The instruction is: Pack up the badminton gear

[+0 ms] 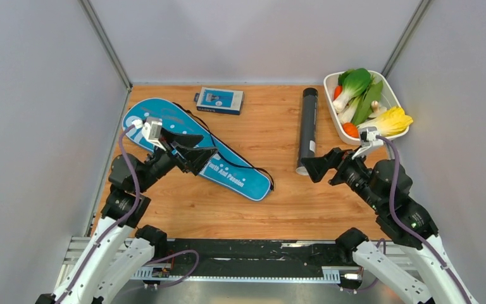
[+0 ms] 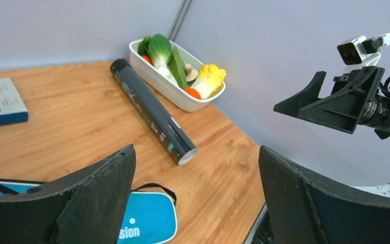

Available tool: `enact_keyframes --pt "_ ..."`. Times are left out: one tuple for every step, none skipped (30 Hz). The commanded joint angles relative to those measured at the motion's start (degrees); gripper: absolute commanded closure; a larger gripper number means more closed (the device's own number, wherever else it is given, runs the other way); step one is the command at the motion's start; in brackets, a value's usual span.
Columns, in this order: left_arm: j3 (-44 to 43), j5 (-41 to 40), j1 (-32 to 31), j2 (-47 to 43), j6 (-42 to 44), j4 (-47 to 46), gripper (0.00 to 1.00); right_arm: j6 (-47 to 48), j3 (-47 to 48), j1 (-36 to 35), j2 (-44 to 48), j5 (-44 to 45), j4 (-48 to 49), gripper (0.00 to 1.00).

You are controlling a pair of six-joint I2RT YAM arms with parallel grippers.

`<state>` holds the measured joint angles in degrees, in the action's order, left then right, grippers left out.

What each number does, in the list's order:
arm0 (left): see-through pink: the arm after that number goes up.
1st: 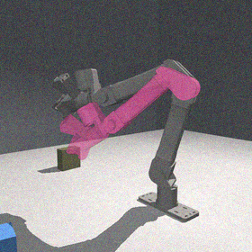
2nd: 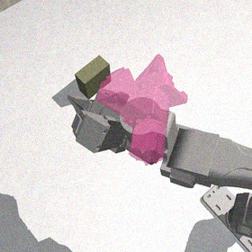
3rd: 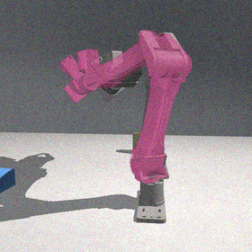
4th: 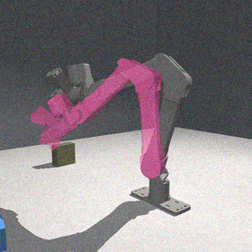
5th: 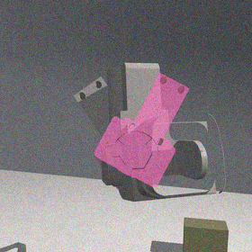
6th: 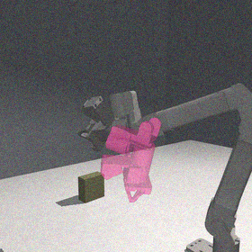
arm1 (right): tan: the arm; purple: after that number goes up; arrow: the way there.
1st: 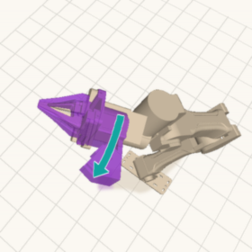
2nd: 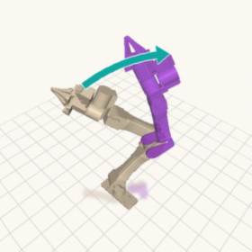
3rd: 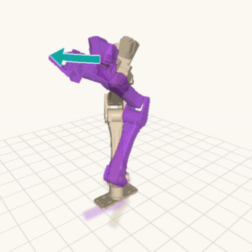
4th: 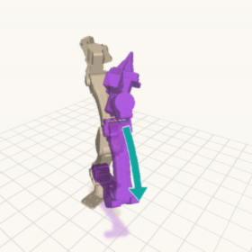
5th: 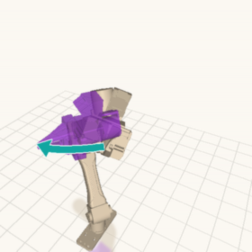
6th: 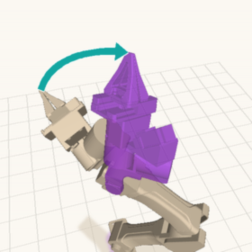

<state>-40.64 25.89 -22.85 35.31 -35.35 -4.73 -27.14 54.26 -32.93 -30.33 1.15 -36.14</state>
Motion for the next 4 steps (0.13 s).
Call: enact_keyframes --pt "-0.58 -2.58 -0.18 -1.4 3.77 1.82 0.05 -1.8 0.26 -0.12 0.49 0.88 -0.98 0.0" --pt "-0.8 -2.51 -0.18 -1.17 3.79 2.13 0.05 -1.57 0.43 -0.12 0.32 0.96 -1.17 0.0" --pt "-1.2 -2.38 -0.18 -1.06 3.67 2.54 0.05 -1.45 0.6 -0.12 0.09 1.05 -1.39 0.0" --pt "-1.33 -2.24 -0.18 -0.93 3.39 2.65 0.05 -1.35 0.66 -0.12 -0.22 1.05 -1.55 0.0"
